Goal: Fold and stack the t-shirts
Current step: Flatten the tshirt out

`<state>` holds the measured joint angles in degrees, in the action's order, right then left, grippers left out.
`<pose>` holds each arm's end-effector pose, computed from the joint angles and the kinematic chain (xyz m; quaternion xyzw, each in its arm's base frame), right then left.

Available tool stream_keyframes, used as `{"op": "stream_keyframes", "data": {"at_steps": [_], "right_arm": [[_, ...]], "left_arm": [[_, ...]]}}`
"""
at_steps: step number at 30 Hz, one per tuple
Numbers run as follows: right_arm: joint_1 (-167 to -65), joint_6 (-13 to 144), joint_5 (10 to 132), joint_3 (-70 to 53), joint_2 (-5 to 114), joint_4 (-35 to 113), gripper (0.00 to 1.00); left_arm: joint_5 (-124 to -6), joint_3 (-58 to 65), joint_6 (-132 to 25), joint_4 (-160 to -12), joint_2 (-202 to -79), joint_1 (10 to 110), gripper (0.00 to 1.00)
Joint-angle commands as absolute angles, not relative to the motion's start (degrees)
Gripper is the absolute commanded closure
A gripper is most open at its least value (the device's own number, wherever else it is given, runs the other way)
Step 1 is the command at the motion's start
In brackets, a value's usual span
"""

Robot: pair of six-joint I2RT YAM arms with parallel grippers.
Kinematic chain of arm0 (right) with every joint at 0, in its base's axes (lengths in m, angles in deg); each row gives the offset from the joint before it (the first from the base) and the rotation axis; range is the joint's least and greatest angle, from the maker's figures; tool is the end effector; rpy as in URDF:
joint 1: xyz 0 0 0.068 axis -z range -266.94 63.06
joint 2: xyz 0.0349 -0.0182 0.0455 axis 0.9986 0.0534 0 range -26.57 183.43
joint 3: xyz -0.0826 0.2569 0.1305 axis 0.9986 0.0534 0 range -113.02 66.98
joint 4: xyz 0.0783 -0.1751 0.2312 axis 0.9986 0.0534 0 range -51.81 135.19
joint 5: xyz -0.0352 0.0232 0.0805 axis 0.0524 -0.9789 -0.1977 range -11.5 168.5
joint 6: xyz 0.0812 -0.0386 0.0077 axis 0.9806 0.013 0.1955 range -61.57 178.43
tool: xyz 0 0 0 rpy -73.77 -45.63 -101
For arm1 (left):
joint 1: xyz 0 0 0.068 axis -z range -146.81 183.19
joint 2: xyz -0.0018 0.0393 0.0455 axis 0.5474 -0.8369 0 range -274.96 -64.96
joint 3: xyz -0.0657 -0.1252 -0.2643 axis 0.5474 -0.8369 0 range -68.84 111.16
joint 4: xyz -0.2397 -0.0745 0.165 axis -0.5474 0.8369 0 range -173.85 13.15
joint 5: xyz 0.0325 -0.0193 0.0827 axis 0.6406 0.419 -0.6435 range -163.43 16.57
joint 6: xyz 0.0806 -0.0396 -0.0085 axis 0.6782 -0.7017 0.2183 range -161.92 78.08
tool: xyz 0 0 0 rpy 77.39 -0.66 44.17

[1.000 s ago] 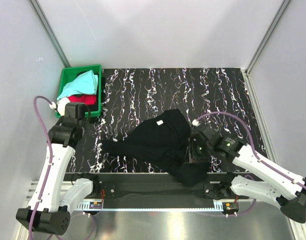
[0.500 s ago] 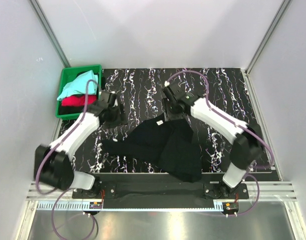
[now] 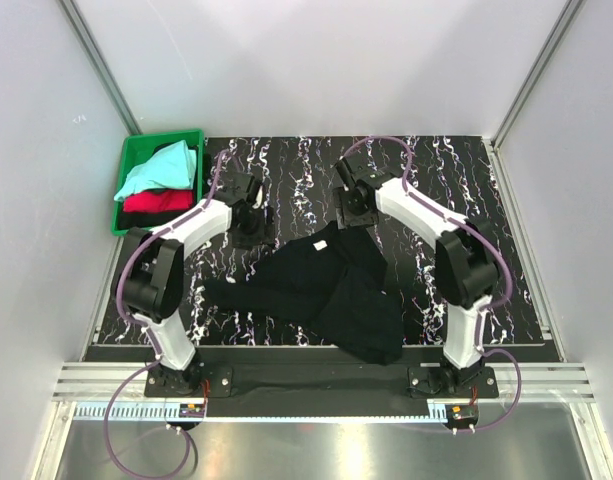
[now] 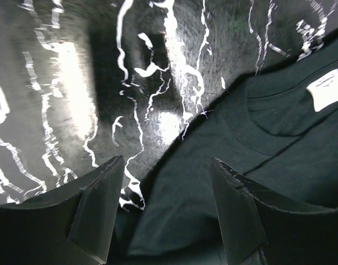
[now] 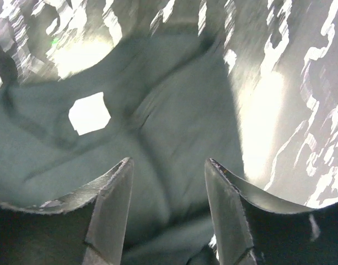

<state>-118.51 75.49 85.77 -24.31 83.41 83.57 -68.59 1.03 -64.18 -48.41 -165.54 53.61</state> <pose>0.4120 0.2413 0.2143 -0.1087 0.9666 0.0359 0.2295 0.3843 -0.1504 0.1646 -0.0069 0.9776 -0.1136 0.1773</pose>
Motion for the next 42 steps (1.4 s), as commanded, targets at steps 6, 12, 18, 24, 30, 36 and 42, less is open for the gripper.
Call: {"op": "stream_keyframes", "data": {"at_steps": [6,12,18,24,30,36,42], "right_arm": [[-113.75,68.97,84.74,-34.01,92.79,80.11,0.39],[-113.48,71.25,82.81,-34.45,95.6,80.11,0.33],[-113.48,72.93,84.3,-34.62,97.97,80.28,0.34],[-113.48,71.08,86.67,-34.71,99.12,80.2,0.36],[-113.39,71.08,87.55,-34.62,100.17,80.2,0.41],[-113.39,70.82,88.16,-35.33,100.26,80.2,0.59],[-113.13,70.47,88.61,-36.12,99.12,80.2,0.9]], "left_arm": [[-66.57,4.03,-63.1,-50.8,-170.51,54.81,0.34],[-67.98,3.59,-64.59,-51.15,-173.33,55.69,0.32],[-66.4,3.5,-64.86,-52.03,-175.53,55.86,0.33],[-63.85,3.76,-65.3,-52.73,-176.67,55.86,0.43],[-60.77,3.67,-66.36,-53.61,-177.9,55.86,0.57],[-59.19,4.29,-66.18,-54.05,-179.39,55.78,0.81],[-60.15,6.13,-66.18,-53.97,-178.61,55.6,1.0]]}}
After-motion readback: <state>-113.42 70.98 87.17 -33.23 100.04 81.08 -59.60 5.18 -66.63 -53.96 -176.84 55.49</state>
